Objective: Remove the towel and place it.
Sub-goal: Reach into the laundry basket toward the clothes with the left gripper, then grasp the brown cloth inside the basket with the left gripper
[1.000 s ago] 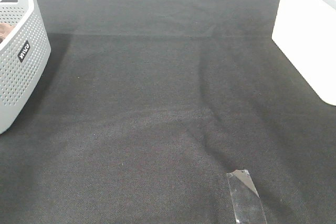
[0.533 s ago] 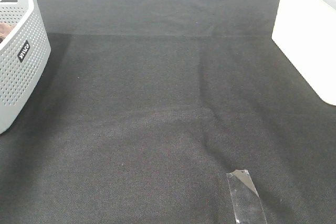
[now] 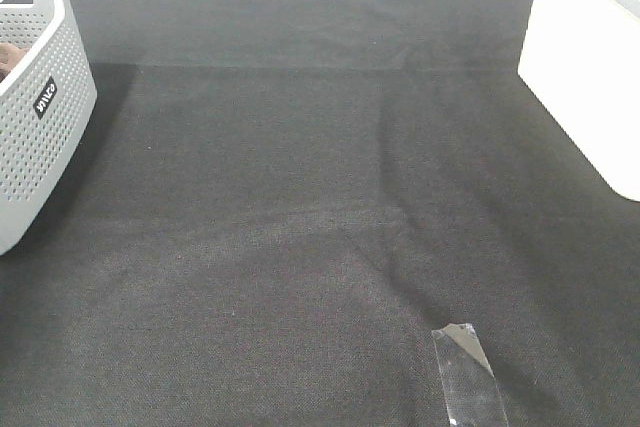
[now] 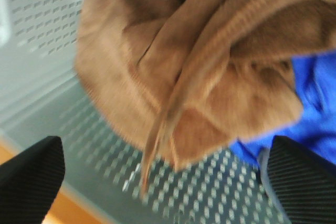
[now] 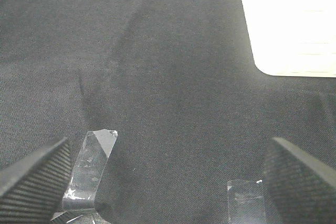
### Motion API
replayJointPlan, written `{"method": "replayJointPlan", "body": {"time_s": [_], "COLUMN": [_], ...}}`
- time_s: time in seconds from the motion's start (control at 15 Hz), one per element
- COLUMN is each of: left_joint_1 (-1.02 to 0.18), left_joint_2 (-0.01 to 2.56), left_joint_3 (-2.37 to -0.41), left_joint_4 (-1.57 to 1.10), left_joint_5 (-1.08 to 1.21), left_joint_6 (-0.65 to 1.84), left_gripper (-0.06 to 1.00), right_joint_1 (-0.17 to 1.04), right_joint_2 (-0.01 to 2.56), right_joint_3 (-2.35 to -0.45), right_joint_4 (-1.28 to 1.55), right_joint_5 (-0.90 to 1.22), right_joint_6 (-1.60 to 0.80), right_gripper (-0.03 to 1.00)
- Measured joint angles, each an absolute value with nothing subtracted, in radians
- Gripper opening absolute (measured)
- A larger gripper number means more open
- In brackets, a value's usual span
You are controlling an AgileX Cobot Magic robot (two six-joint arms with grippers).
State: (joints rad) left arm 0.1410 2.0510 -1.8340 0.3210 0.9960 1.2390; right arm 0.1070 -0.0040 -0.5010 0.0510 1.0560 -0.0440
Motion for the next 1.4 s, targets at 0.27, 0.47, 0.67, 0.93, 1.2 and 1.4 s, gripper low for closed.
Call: {"method": "replayJointPlan", "body": {"time_s": [0.27, 0.47, 0.67, 0.93, 1.2, 1.4], "left_joint_1": [0.148, 0.161, 0.169, 0.171, 0.169, 0.134], "left_joint_2": [2.193, 2.208, 2.202, 2.202, 2.196, 2.1], "left_joint_3": [-1.884, -1.886, -1.887, -1.887, -1.887, -1.887], "left_joint_4": [0.317, 0.316, 0.317, 0.316, 0.314, 0.328], "left_joint_5": [0.945, 0.962, 0.972, 0.972, 0.972, 0.975], "left_joint_6": [1.269, 1.291, 1.264, 1.172, 1.058, 0.908], "left_gripper": [0.99, 0.85, 0.22, 0.0, 0.0, 0.0], "right_joint_1": [0.107, 0.107, 0.107, 0.107, 0.107, 0.107], "right_joint_2": [-0.004, -0.004, -0.004, -0.004, -0.004, -0.004], "right_joint_3": [-0.501, -0.501, -0.501, -0.501, -0.501, -0.501], "right_joint_4": [0.051, 0.051, 0.051, 0.051, 0.051, 0.051], "right_joint_5": [1.056, 1.056, 1.056, 1.056, 1.056, 1.056], "right_joint_6": [-0.044, -0.044, -0.044, -0.044, -0.044, -0.044], "right_gripper": [0.94, 0.94, 0.94, 0.94, 0.94, 0.94]}}
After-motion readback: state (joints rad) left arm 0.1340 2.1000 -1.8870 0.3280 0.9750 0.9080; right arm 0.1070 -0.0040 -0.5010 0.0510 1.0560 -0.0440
